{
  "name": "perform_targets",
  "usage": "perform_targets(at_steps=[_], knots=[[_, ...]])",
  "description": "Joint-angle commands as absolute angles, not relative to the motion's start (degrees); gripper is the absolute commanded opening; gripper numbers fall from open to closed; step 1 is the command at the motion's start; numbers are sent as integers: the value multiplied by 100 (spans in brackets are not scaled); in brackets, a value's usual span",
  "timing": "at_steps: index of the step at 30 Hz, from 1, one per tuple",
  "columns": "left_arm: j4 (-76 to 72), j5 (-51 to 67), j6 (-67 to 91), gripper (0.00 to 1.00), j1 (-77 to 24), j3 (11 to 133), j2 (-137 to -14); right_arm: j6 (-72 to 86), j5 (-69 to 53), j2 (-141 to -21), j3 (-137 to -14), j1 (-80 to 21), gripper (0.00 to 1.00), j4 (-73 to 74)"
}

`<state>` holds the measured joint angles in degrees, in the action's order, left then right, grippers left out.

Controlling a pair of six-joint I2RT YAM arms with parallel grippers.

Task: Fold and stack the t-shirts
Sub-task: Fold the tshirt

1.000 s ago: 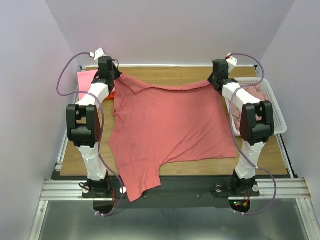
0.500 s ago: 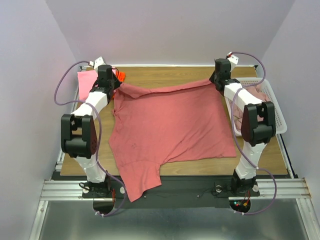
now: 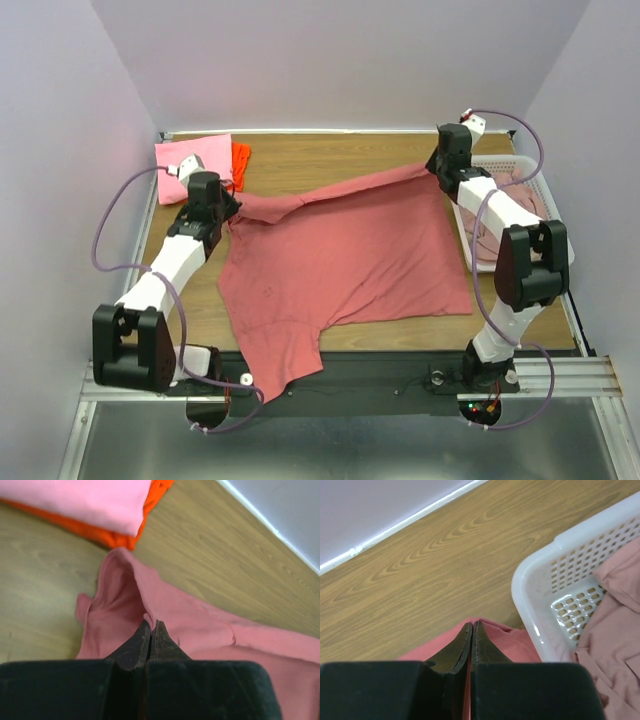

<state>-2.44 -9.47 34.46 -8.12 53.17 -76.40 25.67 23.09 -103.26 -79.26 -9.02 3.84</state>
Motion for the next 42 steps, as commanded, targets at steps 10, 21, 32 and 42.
perform_targets(at_steps=[10, 21, 32, 42], knots=[[623, -1283, 4542, 0, -1107, 3675, -5477, 2444, 2452, -9405, -7269, -861, 0, 369], [1036, -1142, 5176, 0, -1467, 2839, -4816, 2329, 2355, -9220, -6856, -861, 0, 501], [1634, -782, 5871, 0, -1784, 2162, -4071, 2373, 2311, -9387, -6697, -861, 0, 527], [2320, -862, 5880, 47, -1819, 2250, -3463, 2391, 2364, -9369, -6680, -853, 5, 606]])
